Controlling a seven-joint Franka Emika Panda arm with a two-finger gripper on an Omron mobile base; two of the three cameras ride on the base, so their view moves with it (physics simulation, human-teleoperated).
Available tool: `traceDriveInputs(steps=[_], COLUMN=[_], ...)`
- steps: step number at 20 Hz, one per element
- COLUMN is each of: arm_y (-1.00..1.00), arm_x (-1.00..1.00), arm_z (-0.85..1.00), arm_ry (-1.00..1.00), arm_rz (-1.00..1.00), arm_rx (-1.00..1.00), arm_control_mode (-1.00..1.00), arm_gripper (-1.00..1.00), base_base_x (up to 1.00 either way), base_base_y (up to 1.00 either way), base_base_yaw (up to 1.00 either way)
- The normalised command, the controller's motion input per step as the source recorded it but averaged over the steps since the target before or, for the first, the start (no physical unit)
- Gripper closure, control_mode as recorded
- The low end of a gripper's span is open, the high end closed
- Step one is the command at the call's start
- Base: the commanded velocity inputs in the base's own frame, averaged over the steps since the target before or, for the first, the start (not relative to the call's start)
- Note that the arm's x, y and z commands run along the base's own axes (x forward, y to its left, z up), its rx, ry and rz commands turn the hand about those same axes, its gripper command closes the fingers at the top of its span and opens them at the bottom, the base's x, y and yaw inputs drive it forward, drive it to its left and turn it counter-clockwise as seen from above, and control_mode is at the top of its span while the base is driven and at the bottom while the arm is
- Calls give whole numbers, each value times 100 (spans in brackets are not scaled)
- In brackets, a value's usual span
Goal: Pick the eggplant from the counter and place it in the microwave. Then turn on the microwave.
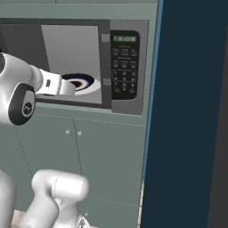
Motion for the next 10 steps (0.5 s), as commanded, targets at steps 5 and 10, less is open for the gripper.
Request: traceDriveInputs(steps=[5, 10], arm_y=[-4, 0], arm_x=[-4, 0], arm_z=[0, 0], arm_ry=[0, 0], arm_rz=[0, 0], arm_rx=[0, 0], arm_control_mode=[100, 100], arm_gripper=[-100, -100], base_base_x=[-9, -36], base_base_y=[-3, 0], base_base_yaw=[-1, -3])
